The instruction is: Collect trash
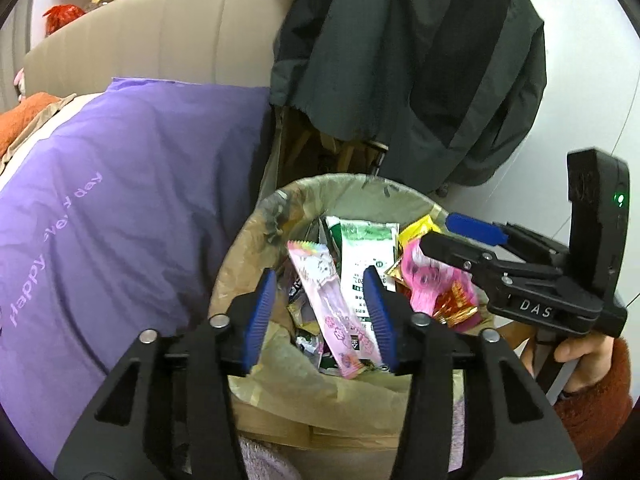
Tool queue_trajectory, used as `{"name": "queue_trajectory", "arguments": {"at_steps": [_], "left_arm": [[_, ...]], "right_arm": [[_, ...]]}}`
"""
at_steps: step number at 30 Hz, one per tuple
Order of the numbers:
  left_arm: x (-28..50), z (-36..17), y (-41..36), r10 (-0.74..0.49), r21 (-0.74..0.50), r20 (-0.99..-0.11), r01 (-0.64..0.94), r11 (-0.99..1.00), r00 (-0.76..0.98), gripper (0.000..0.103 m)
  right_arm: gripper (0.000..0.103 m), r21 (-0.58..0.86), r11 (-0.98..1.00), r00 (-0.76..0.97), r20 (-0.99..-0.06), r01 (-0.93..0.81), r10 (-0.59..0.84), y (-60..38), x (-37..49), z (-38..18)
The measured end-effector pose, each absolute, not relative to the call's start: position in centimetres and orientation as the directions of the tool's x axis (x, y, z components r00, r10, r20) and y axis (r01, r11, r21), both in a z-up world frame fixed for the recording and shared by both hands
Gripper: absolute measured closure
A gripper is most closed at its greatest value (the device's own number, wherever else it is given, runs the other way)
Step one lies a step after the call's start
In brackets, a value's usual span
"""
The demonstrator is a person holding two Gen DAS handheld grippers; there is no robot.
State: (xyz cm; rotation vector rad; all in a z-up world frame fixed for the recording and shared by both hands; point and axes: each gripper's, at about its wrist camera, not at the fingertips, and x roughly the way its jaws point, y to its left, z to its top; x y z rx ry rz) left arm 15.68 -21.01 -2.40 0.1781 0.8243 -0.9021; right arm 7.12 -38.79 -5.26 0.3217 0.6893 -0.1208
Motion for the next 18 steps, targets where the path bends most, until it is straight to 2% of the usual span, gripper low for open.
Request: {"name": "queue_trajectory", "arguments": {"at_steps": [4, 7, 10, 18], "left_arm": [[14.9, -0.6, -18.4, -0.620, -0.182, -0.662, 0.712, 0.678, 0.421, 0.038], [13.3, 0.9, -15.6, -0.598, -0.162, -0.631, 0.670, 0.724, 0.494, 0.031], [11.4, 1.8, -12.1, -0.551, -0.126, -0.621, 0.623, 0.772, 0.558, 0.029], [4.7, 3.1, -3.0, -0.413, -0.012, -0.573, 0.497, 0.868, 0.708, 0.029]], "right_arm": [[0.043, 0.265, 0.940, 0.799, -0.601, 0.214, -0.013, -37.4, 5.7, -3.4], [0.043, 0.258, 0.945, 0.818, -0.576, 0.201, -0.017, -35.5, 4.6, -1.9], [0.043, 0.255, 0.954, 0.844, -0.536, 0.156, 0.006, -32.6, 2.9, -0.2], [0.043, 0.211, 0.975, 0.860, -0.507, 0.063, 0.054, -23.9, -1.6, 2.2]]}}
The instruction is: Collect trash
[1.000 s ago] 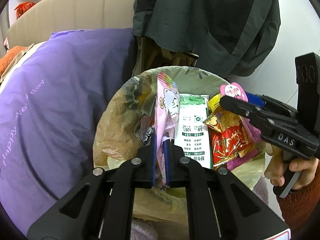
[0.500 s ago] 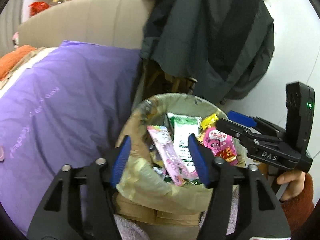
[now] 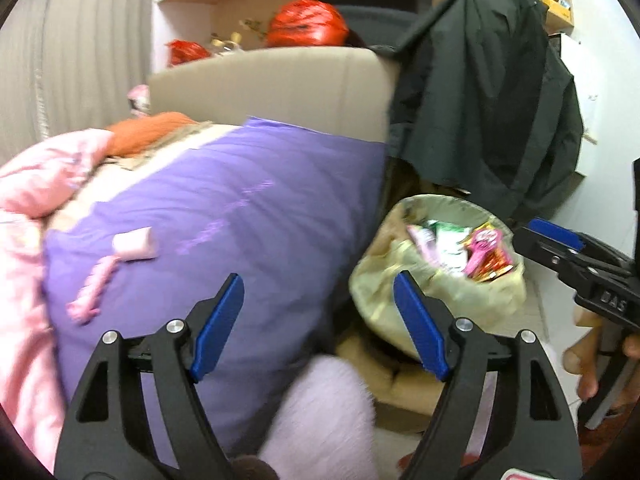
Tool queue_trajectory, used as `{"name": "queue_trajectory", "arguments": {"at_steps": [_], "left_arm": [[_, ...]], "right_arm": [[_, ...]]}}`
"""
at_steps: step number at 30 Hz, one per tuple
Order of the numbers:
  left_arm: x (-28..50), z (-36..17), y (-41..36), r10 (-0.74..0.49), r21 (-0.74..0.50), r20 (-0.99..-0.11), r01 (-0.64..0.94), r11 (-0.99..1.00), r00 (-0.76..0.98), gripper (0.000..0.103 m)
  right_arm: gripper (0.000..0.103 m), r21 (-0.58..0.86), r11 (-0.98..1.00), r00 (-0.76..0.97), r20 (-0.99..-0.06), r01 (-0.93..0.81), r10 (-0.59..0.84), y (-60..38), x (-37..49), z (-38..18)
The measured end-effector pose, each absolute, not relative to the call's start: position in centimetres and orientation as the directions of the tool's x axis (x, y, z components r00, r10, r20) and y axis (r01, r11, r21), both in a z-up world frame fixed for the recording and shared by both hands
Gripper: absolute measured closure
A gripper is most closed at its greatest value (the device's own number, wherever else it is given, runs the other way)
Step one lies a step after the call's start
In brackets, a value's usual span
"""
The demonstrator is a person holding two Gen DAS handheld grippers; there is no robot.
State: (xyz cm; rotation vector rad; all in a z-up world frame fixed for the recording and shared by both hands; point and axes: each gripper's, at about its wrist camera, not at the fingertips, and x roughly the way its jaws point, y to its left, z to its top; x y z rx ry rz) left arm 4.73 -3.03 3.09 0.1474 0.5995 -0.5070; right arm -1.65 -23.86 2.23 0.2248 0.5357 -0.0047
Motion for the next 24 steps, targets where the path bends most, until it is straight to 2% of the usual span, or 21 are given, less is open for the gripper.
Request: {"name": "queue_trajectory", "arguments": {"at_steps": [6, 9, 15, 24], "left_arm": [[0.3, 4.1, 0.7, -0.363, 0.002, -0.519, 0.426, 0.905, 0.774, 0.029], [-1.7, 4.1, 1.4, -0.342, 0.026, -0.514, 0.413, 0.910, 0.787, 0.029], [-4.0, 4.0, 2.9, -0.313, 0.027, -0.526, 0.383, 0.923, 0.791, 0.029], [-5.7, 5.0, 4.1, -0.273, 0.052, -0.482, 0.338, 0.940, 0.833, 0.029]], "right_arm": [[0.043, 0.177, 0.984, 0.864, -0.497, 0.005, 0.085, -18.2, -5.3, 2.3], [0.043, 0.122, 0.993, 0.871, -0.488, 0.008, 0.052, -15.7, -7.3, 2.5], [0.043, 0.095, 0.995, 0.873, -0.488, 0.028, 0.022, -14.0, -9.6, 2.3], [0.043, 0.099, 0.995, 0.884, -0.467, 0.030, 0.020, -13.8, -10.8, 2.8]]}}
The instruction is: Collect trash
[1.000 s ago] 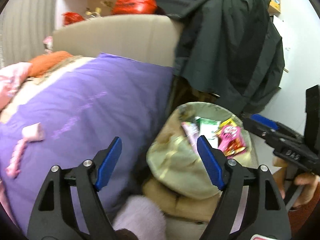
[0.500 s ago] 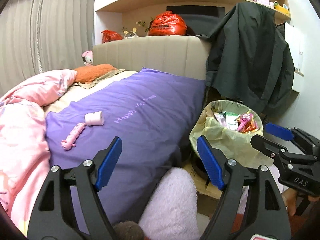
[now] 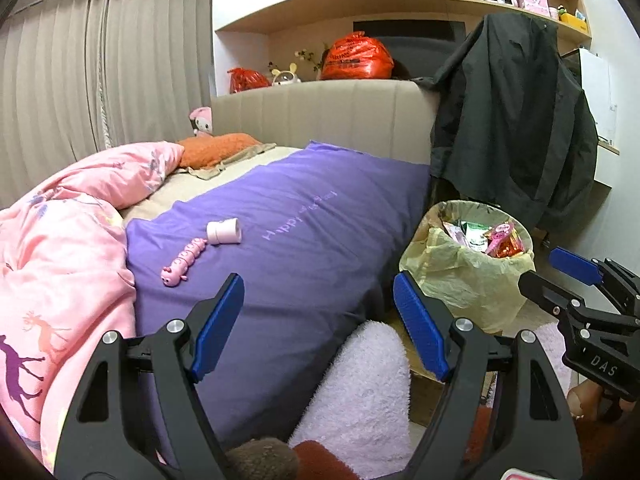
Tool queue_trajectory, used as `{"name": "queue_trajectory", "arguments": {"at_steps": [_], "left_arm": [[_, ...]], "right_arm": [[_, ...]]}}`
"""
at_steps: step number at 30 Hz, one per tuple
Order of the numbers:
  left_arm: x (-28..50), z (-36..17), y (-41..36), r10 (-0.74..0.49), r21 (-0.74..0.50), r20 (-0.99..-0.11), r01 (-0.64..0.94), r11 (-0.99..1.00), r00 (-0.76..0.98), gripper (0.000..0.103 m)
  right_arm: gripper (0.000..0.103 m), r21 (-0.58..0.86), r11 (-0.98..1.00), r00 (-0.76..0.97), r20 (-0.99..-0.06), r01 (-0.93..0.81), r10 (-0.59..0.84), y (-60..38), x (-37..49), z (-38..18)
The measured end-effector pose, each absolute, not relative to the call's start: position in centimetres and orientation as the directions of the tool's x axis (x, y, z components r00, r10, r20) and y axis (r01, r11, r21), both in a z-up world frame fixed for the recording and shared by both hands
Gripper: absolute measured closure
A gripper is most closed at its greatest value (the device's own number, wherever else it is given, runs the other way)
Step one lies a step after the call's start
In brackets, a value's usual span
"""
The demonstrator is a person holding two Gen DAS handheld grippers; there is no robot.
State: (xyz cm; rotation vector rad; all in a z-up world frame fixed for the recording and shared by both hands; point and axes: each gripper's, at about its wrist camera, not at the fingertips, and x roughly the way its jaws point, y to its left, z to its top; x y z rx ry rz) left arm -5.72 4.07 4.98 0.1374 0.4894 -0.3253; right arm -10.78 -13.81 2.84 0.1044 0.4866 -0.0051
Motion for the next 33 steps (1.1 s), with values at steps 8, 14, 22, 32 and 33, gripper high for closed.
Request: {"name": "queue_trajectory", "arguments": {"at_steps": [8, 14, 22, 32, 33], "left_arm": [[-6.11, 5.17, 4.41, -0.259, 0.054, -0.479, 0.323, 0.945, 0.839, 0.029], [-6.18, 5.19, 4.27, -0.257, 0.056, -0.482, 0.323, 0.945, 0.838, 0.029], [-6.17, 5.19, 4.19, -0.257, 0.059, -0.482, 0.323, 0.945, 0.838, 0.029], [-6.20, 5.07, 4.07, -0.255, 0.061, -0.483, 0.323, 0.945, 0.838, 0.029], [-6.22, 5.10, 4.05, -0.254, 0.061, -0.483, 0.322, 0.945, 0.838, 0.029]], "right_arm": [[0.043, 0.098, 0.995, 0.885, -0.465, 0.019, 0.029, -13.37, -10.80, 2.97], [0.043, 0.097, 0.995, 0.884, -0.466, 0.018, 0.029, -13.33, -10.78, 2.97], [0.043, 0.097, 0.995, 0.884, -0.466, 0.017, 0.030, -13.25, -10.77, 2.96], [0.043, 0.098, 0.995, 0.882, -0.470, 0.015, 0.033, -13.13, -10.75, 2.78], [0.043, 0.098, 0.995, 0.882, -0.470, 0.015, 0.033, -13.13, -10.73, 2.79]]}}
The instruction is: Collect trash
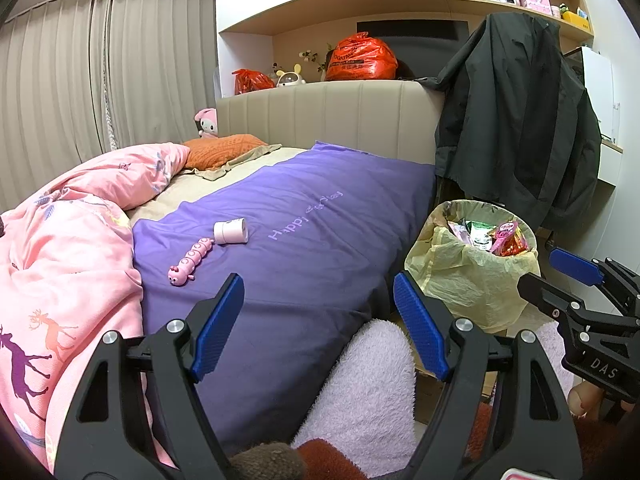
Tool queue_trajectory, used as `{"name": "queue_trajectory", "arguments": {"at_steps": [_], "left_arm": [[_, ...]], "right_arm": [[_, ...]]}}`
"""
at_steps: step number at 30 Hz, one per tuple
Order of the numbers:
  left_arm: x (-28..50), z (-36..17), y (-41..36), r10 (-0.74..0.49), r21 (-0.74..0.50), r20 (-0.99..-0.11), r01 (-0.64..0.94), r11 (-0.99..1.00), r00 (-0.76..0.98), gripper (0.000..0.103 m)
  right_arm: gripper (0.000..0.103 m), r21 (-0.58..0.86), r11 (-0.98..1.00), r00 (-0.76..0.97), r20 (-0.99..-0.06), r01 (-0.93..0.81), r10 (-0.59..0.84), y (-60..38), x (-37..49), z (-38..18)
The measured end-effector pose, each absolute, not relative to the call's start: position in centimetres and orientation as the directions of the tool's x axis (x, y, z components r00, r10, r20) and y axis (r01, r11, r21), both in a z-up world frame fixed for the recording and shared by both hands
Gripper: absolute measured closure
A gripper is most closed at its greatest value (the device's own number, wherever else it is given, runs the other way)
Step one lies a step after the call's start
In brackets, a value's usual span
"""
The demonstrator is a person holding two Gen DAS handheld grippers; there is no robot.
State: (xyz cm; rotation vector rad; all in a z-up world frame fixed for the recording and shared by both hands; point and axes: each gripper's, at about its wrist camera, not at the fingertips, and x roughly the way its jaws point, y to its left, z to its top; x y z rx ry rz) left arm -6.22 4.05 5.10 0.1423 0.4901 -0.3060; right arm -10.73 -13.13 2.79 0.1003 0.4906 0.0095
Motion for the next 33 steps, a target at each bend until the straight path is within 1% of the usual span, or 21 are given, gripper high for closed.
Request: {"name": "queue_trajectory", "arguments": {"at_steps": [33], "left_arm": [[-6.29, 5.00, 3.92, -0.252, 0.062, -0.480, 0.319, 0.946, 0.840, 0.029]], "right_arm": [[0.043, 0.100, 0.995, 0.880, -0.474, 0.017, 0.033, -13.20, -10.74, 2.76]]}}
